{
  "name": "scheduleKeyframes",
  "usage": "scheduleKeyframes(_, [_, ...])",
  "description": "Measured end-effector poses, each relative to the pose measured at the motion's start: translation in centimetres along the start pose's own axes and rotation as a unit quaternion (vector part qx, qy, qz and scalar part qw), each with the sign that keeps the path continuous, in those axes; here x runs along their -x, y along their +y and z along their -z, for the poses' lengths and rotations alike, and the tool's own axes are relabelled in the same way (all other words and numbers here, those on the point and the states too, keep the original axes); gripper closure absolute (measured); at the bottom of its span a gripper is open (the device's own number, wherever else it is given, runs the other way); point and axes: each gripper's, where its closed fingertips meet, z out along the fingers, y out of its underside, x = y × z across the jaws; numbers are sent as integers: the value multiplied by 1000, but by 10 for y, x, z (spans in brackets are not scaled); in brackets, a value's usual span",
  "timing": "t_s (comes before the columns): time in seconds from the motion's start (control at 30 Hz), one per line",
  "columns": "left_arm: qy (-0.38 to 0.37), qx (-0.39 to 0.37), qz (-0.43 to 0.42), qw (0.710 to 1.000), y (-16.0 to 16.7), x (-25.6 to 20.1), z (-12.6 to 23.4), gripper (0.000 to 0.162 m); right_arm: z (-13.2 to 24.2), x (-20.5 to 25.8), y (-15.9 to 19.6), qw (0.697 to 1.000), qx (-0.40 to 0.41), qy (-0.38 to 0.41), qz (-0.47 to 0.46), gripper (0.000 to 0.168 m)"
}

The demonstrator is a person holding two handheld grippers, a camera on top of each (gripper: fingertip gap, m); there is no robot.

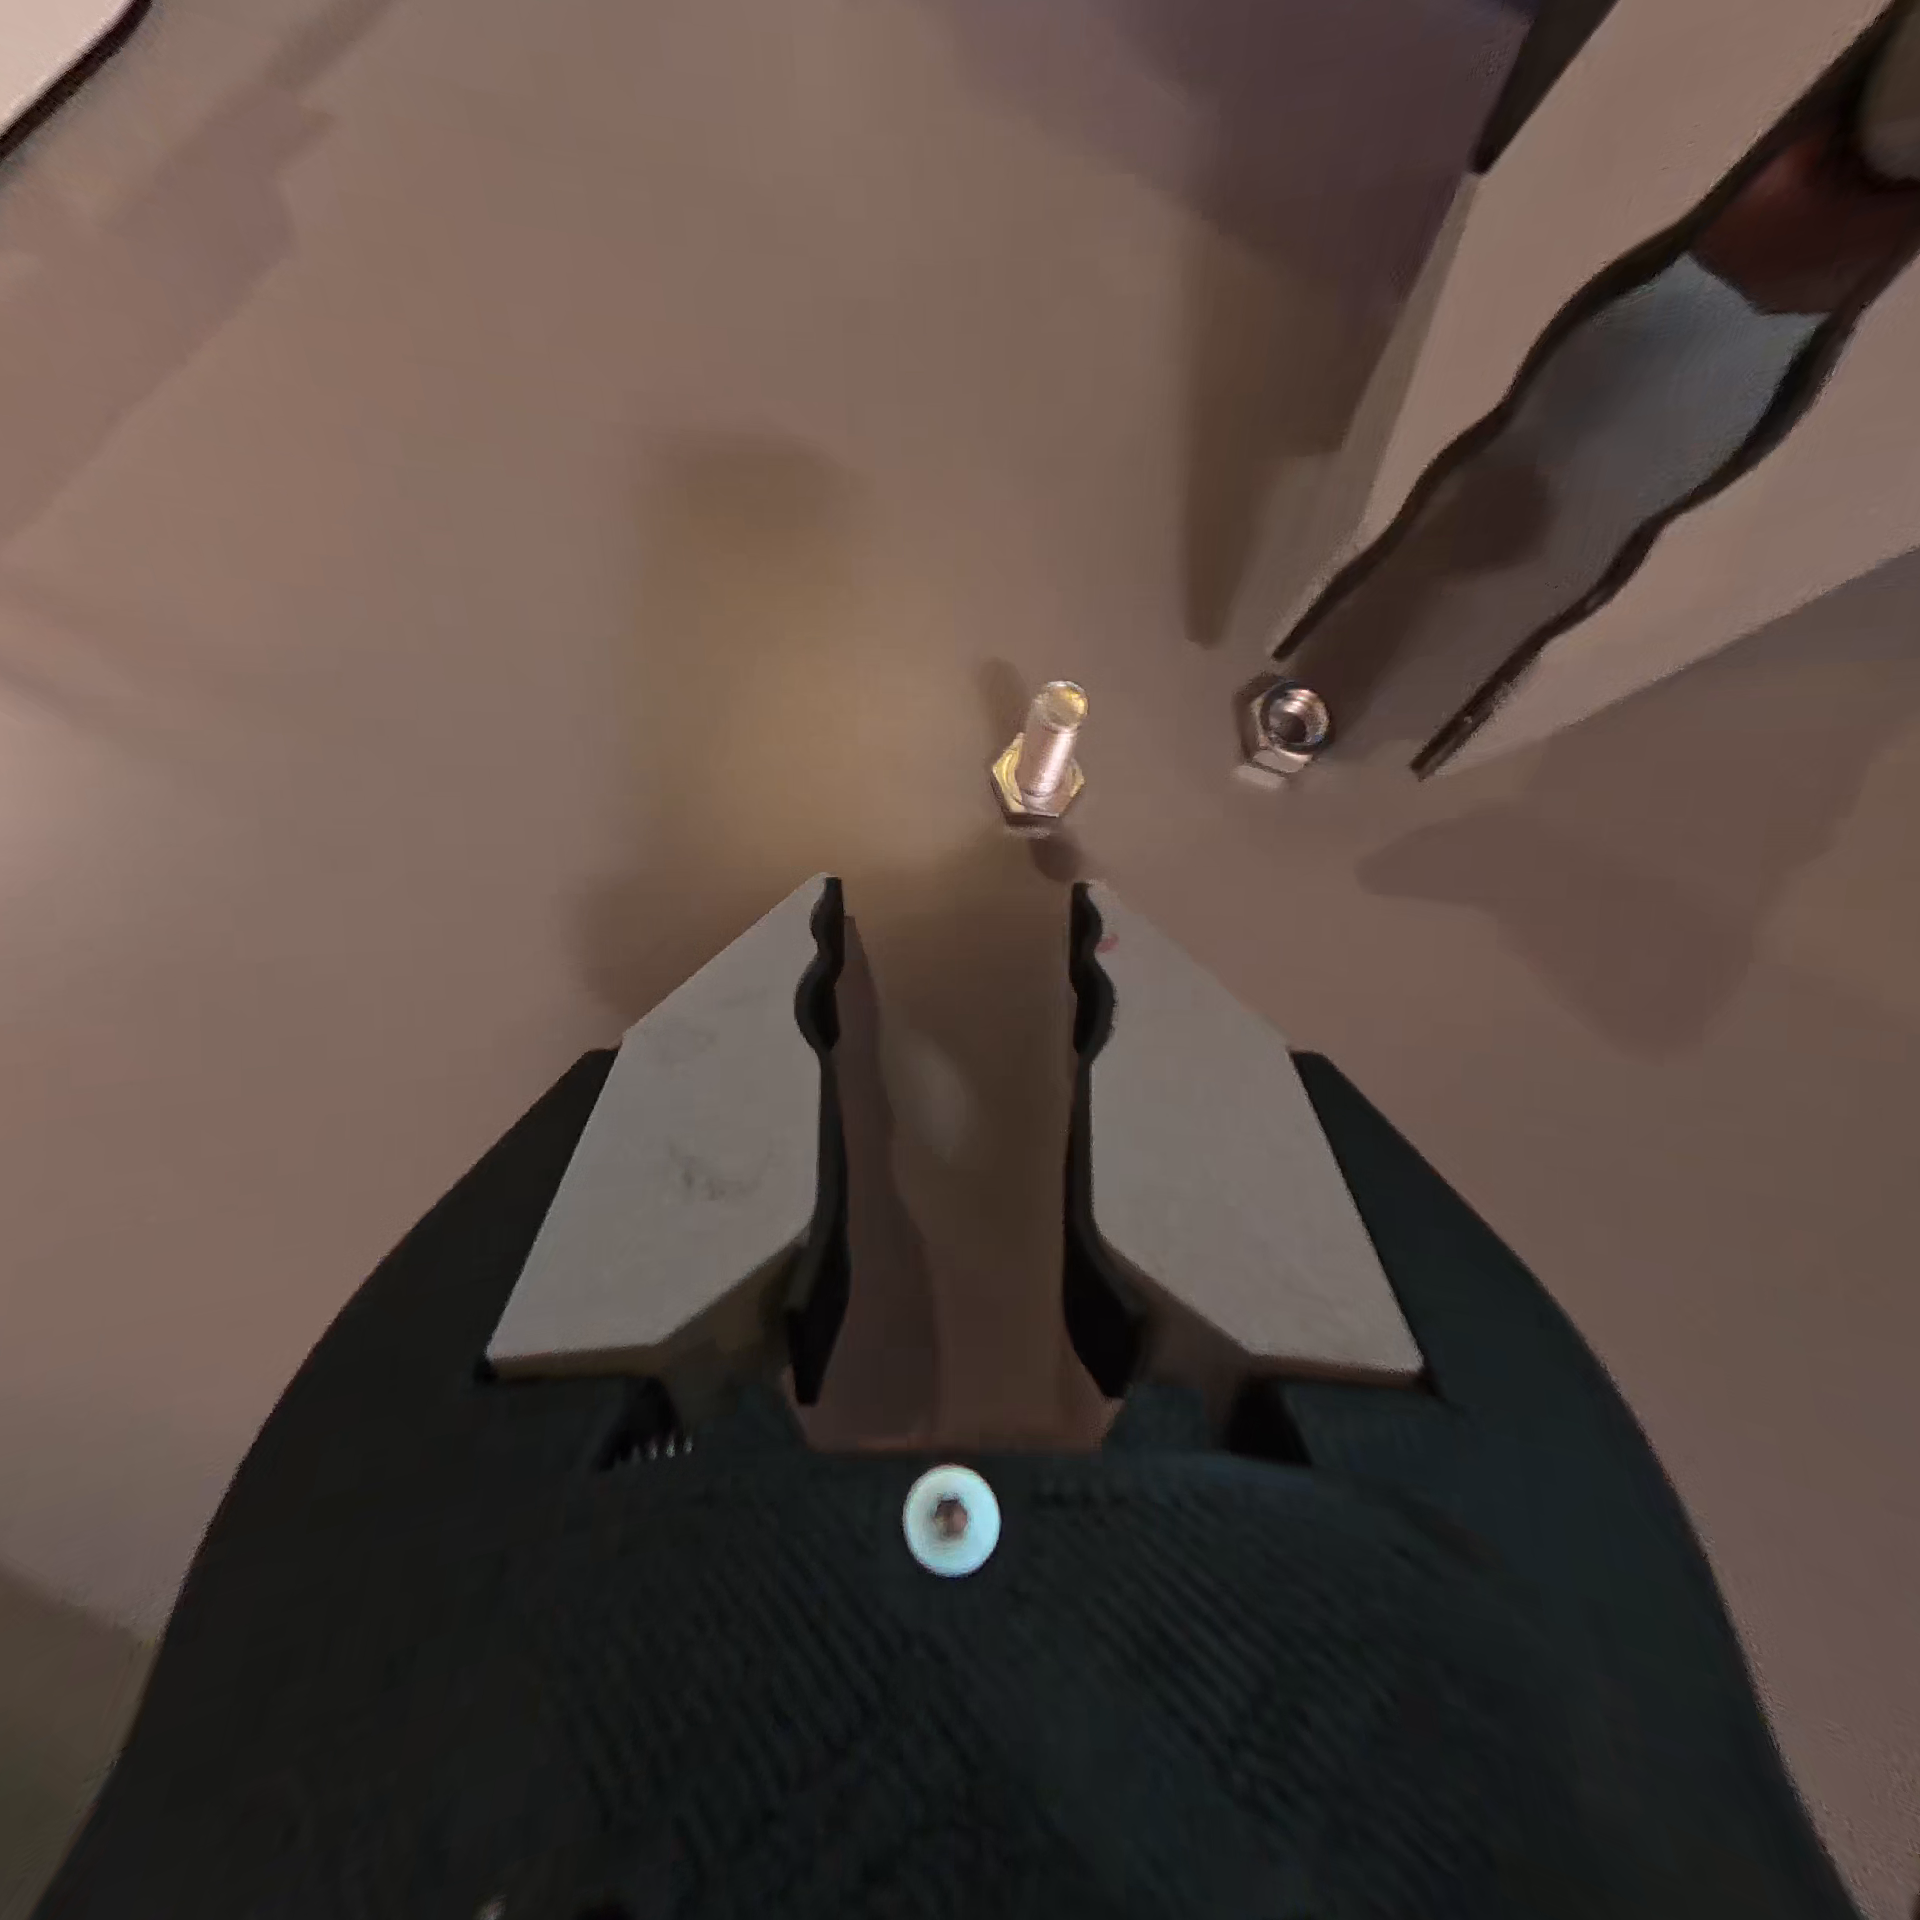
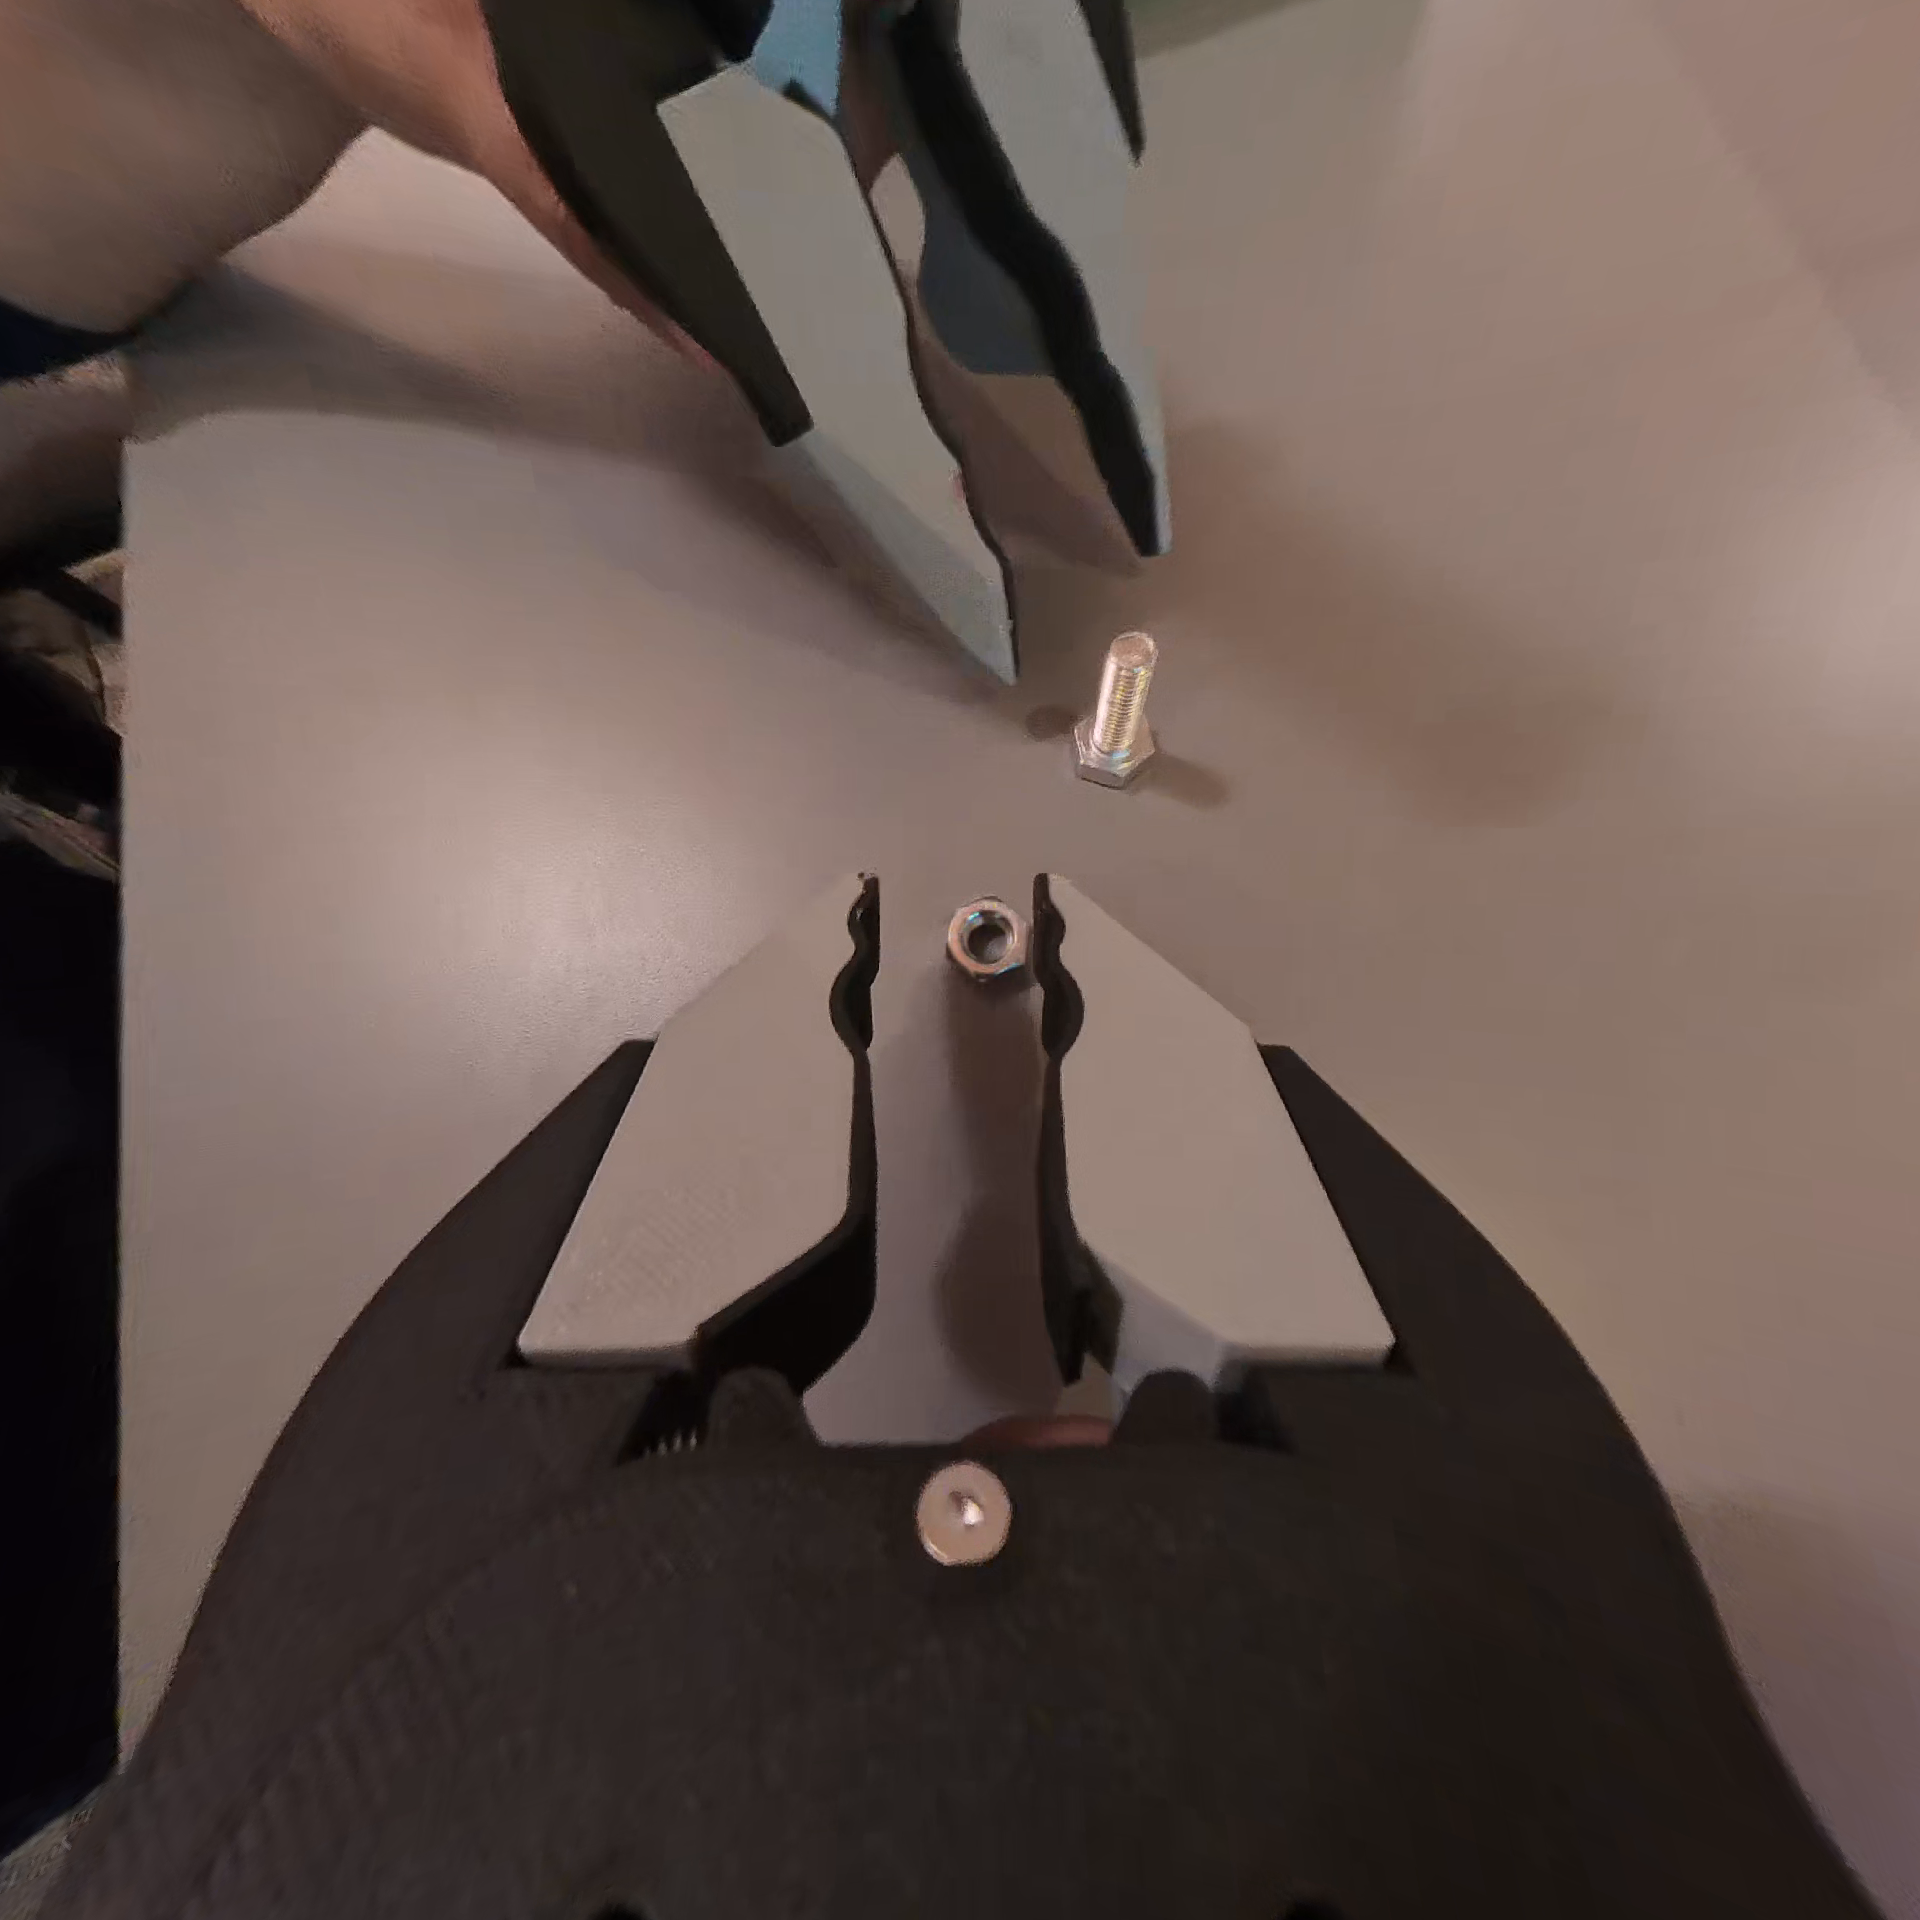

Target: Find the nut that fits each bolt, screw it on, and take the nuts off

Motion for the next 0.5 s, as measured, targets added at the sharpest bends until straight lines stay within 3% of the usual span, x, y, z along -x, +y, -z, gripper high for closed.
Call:
scheduleKeyframes(0.17, [6, 8, -41, 999, -8, -5, -14, 118, -12, -11, 20, 997, 60, 42, 19, 141])
scheduleKeyframes(0.27, [24, 2, -50, 998, -13, -11, -22, 121, -13, -8, 18, 998, 51, 28, 13, 154])
scheduleKeyframes(0.3, [32, -8, -49, 998, -16, -13, -25, 125, -12, -8, 18, 998, 52, 28, 13, 154])
scheduleKeyframes(0.37, [51, -27, -45, 997, -22, -18, -29, 151, -12, -9, 19, 998, 54, 30, 16, 154])
scheduleKeyframes(0.5, [64, -44, -39, 996, -25, -22, -31, 154, -10, -16, 20, 997, 56, 44, 9, 154])
